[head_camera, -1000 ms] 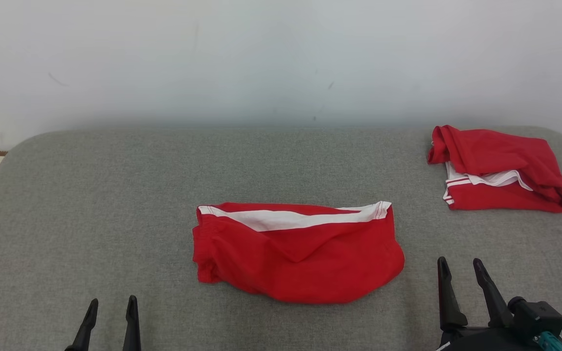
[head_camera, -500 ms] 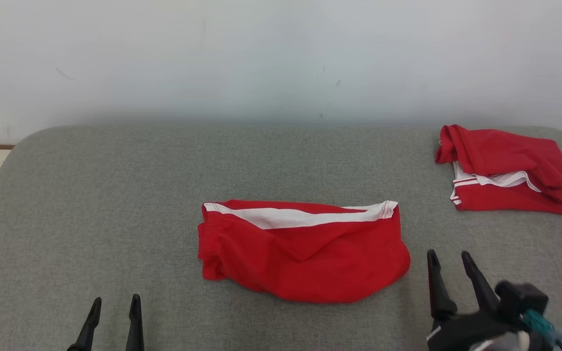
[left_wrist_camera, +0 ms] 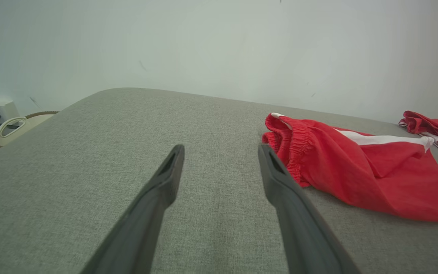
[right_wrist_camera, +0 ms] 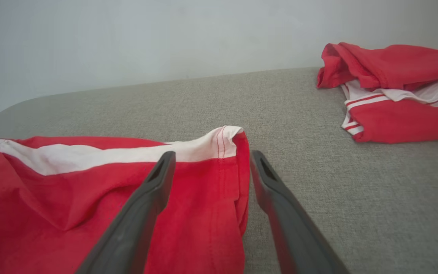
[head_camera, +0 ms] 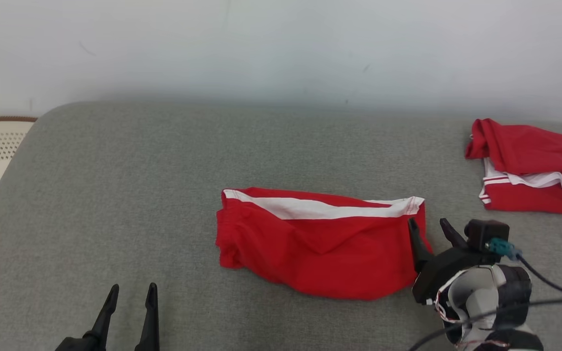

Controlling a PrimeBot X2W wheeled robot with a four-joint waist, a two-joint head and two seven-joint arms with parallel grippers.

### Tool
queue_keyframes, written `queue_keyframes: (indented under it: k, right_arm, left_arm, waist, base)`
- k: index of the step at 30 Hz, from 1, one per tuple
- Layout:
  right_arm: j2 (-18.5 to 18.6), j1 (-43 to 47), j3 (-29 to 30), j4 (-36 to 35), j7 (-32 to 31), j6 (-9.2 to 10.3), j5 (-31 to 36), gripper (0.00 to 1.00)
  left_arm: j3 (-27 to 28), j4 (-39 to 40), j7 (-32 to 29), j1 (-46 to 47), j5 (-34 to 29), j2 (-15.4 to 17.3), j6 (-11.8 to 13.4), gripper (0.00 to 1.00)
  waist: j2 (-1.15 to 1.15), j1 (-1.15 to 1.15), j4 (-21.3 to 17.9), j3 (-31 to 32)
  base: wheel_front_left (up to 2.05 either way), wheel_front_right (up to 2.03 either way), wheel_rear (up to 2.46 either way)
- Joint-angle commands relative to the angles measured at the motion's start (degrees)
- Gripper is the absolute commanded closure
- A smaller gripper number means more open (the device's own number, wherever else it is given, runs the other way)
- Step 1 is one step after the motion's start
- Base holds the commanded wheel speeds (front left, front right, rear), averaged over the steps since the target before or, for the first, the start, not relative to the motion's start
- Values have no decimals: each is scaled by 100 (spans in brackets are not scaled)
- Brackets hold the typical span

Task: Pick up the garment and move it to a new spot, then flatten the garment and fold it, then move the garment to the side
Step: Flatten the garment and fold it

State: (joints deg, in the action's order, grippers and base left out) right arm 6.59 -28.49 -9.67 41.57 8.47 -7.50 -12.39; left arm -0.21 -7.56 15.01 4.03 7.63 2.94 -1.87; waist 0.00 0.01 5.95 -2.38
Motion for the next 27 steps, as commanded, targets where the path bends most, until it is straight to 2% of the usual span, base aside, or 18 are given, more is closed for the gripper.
queue_keyframes:
  k: [1,11,20,21,22,23,24,27]
  right_arm:
    - [45,-76,6,97,-25,3,64,0]
    - [79,-960,215,2016,-12,3,123,0]
    - [-78,-1230,228,2825,95,3,-31,0]
    - [-103,-1238,207,2863,94,3,-71,4]
    - [-130,-1244,187,2884,119,3,-123,56]
    - [-154,-1247,168,2885,164,3,-178,69]
    - [-165,-1258,137,2885,207,3,-221,99]
    - [-155,-1309,39,2845,320,3,-349,100]
  left_arm:
    - [-2,-20,24,79,24,1,16,0]
    - [-5,-68,24,172,87,-1,38,0]
    - [-6,-43,24,179,89,-3,44,0]
    - [6,-50,24,175,88,-2,40,0]
    - [19,-59,24,173,90,-2,34,0]
    - [29,-63,24,175,91,-3,30,0]
    - [40,-68,24,177,94,-2,30,0]
    - [56,-80,24,175,99,-3,27,0]
  waist:
    - [0,-1,80,-59]
    - [0,-1,191,-169]
    - [0,-1,185,-260]
    - [0,-1,179,-267]
    - [0,-1,173,-272]
    - [0,-1,171,-278]
    - [0,-1,167,-281]
    - [0,-1,151,-277]
  base:
    - [0,0,0]
    - [0,0,0]
    - [0,0,0]
    - [0,0,0]
    - [0,0,0]
    - [0,0,0]
    - [0,0,0]
    - [0,0,0]
